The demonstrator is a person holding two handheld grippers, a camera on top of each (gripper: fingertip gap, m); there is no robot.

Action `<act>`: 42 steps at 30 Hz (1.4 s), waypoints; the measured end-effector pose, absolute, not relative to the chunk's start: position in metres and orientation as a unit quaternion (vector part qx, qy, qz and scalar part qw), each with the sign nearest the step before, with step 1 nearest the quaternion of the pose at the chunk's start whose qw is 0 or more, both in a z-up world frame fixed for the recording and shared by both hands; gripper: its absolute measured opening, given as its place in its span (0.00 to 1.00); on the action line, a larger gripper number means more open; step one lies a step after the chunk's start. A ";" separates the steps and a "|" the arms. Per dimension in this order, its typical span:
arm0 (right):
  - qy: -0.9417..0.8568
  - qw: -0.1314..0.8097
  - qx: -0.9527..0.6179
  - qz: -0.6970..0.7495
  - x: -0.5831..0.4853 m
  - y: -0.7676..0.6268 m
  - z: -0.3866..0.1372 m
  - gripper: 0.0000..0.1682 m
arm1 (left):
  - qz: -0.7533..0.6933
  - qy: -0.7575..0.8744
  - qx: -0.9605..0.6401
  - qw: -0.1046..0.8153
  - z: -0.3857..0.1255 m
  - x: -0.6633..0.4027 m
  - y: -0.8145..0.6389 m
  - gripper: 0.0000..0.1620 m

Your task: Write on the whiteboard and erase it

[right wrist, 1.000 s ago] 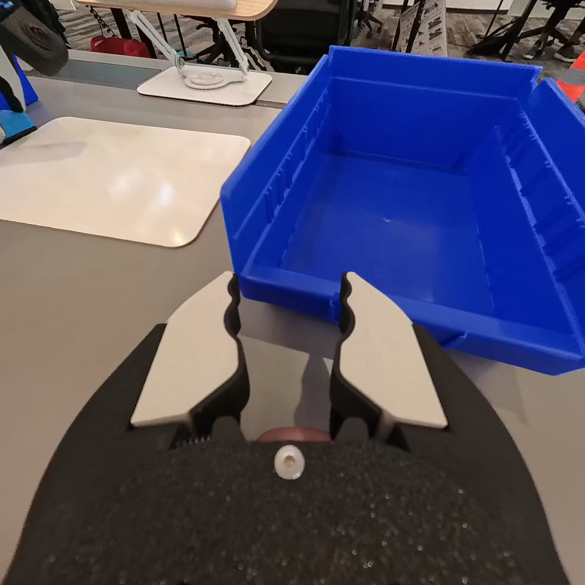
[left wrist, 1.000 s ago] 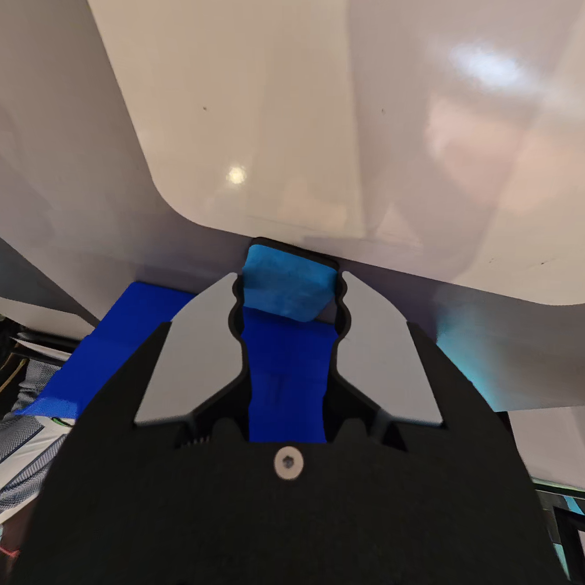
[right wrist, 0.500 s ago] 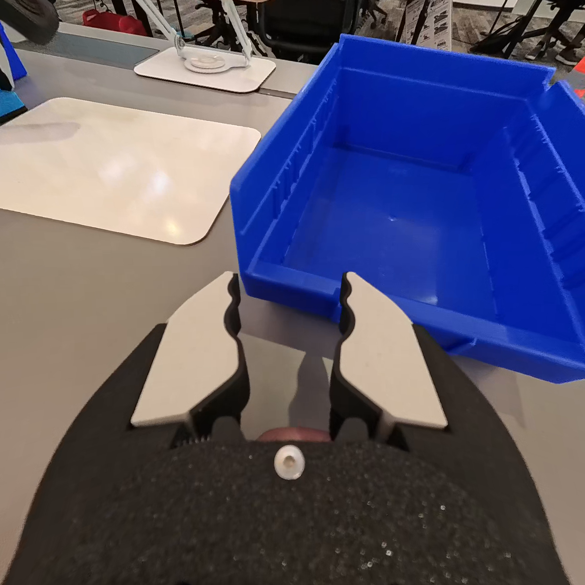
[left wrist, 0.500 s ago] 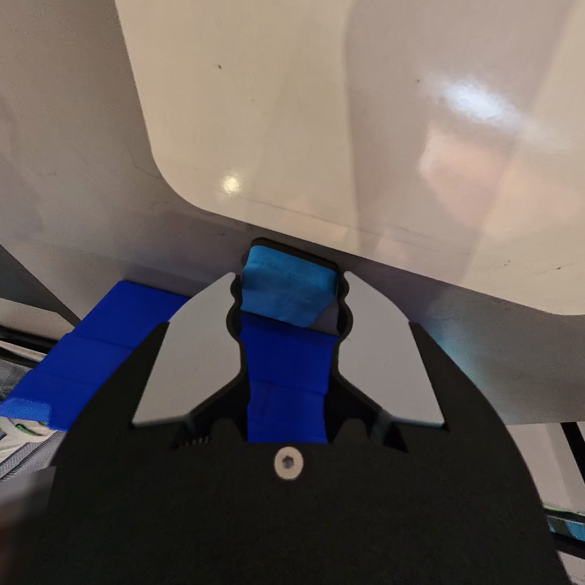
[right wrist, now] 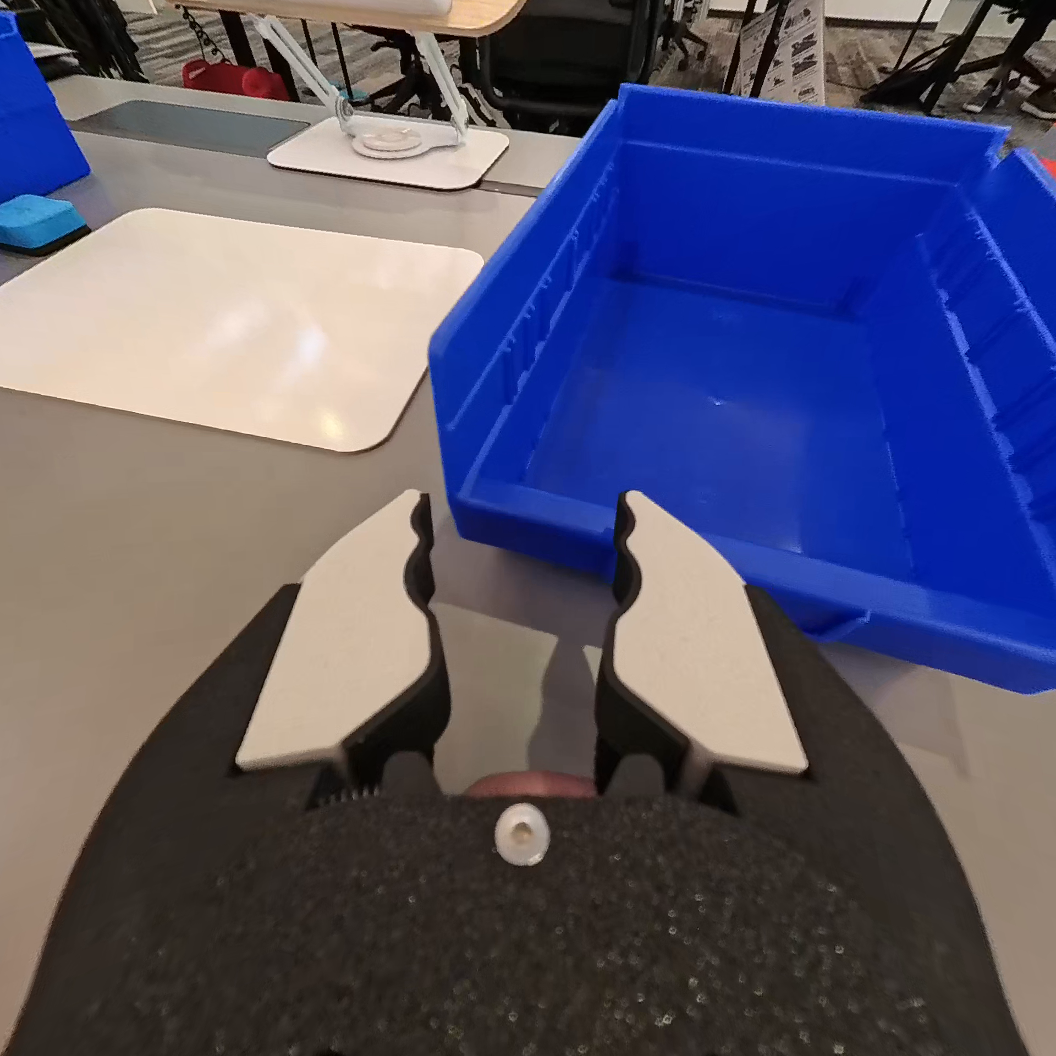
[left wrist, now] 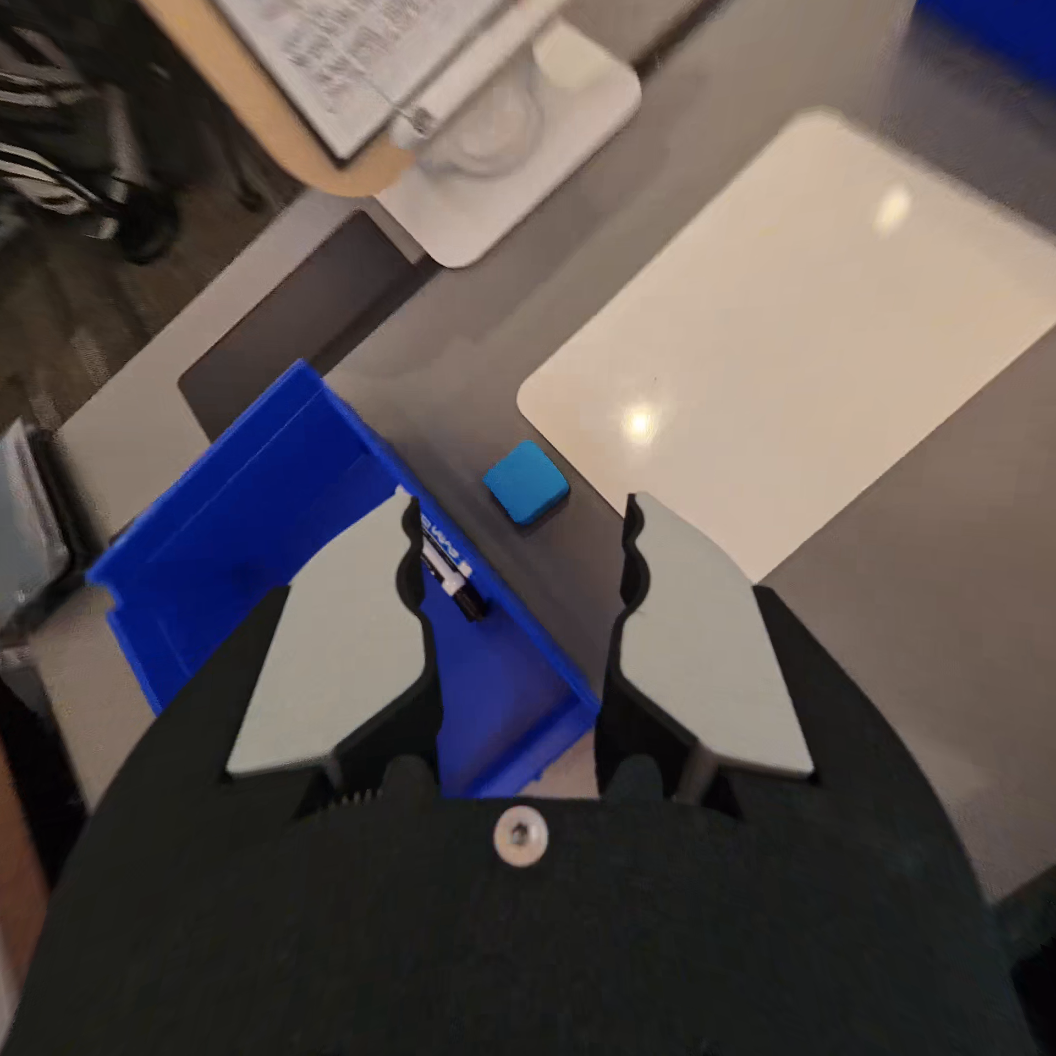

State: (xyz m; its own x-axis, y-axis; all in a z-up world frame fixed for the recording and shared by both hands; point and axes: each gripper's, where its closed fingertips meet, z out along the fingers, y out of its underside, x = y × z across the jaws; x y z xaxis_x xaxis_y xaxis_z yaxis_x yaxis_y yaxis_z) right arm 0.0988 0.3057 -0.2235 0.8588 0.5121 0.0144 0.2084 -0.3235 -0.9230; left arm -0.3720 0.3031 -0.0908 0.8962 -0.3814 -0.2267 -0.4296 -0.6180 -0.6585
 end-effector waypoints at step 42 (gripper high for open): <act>-0.289 0.578 -0.748 0.153 0.062 0.291 -0.198 0.36 | -0.045 -0.057 -0.987 0.141 -0.267 -0.497 0.354 0.28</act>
State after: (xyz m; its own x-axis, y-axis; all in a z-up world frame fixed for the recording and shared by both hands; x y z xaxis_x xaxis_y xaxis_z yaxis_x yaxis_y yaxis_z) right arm 0.0618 0.2910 -0.1980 0.7861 0.6089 0.1060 0.2557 -0.1643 -0.9527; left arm -0.4968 0.3538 -0.2674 0.9895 0.0993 0.1054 0.1248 -0.9540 -0.2726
